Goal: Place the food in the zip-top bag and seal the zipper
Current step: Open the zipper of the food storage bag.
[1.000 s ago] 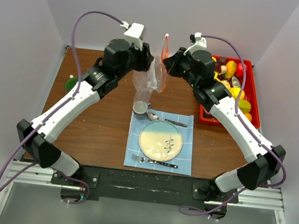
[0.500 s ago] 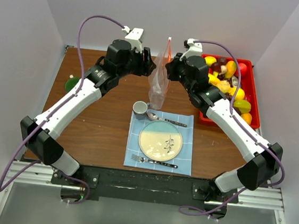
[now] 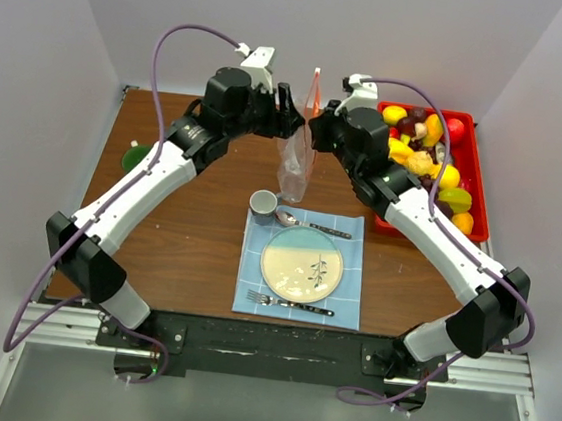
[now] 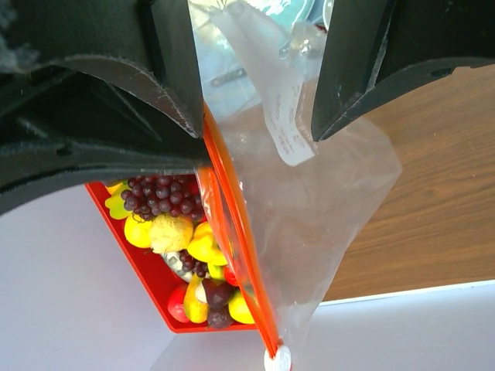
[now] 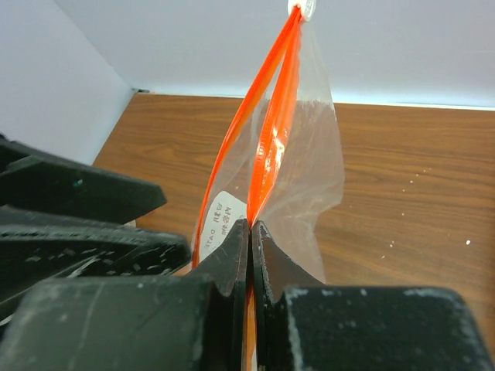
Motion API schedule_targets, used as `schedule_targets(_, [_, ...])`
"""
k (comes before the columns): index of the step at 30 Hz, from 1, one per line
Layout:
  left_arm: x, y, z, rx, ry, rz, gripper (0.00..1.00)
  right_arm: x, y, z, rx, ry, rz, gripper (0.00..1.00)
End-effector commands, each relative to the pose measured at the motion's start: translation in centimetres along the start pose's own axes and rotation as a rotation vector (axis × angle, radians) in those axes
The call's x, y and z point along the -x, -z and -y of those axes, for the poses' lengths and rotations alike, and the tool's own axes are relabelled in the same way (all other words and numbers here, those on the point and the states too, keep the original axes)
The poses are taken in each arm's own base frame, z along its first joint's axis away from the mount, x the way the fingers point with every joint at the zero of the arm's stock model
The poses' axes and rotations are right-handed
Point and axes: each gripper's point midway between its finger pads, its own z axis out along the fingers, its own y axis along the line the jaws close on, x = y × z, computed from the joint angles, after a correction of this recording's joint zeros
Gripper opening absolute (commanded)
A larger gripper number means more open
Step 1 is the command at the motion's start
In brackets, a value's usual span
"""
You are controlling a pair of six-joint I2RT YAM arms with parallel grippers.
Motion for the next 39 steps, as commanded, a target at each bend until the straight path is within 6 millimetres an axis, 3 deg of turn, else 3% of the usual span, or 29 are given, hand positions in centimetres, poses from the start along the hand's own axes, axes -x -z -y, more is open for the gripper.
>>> schedule_targets(1, [2.7,-0.5,1.1,-0.033,0.008,0.063,0.63,1.8,0.2,-0.6,-0.004,0.001,0.072,0.0])
schedule_targets(17, [2.6,-2.3,-0.1,0.035,-0.017,0.052,0.64,0.5,-0.3,-0.6,-0.037,0.033,0.055,0.0])
schedule_targets(23, [3.9,-2.3,0.5,0.025,-0.021,0.079,0.64,0.1,-0.4,-0.1,-0.064,0.051,0.049,0.0])
schedule_targets(27, [3.3,-3.0,-0.3,0.061,-0.025,0.053,0.63,0.1,-0.4,0.0,-0.069,0.052,0.05,0.0])
schedule_targets(34, [1.4,-4.4,-2.4,0.144,-0.049,0.015,0.54,0.4,-0.4,0.1,-0.08,0.059,0.055,0.0])
schedule_targets(39, [1.1,-3.8,-4.9,0.271,-0.075,0.03,0.37,0.1,-0.8,0.8,-0.119,0.08,0.046,0.0])
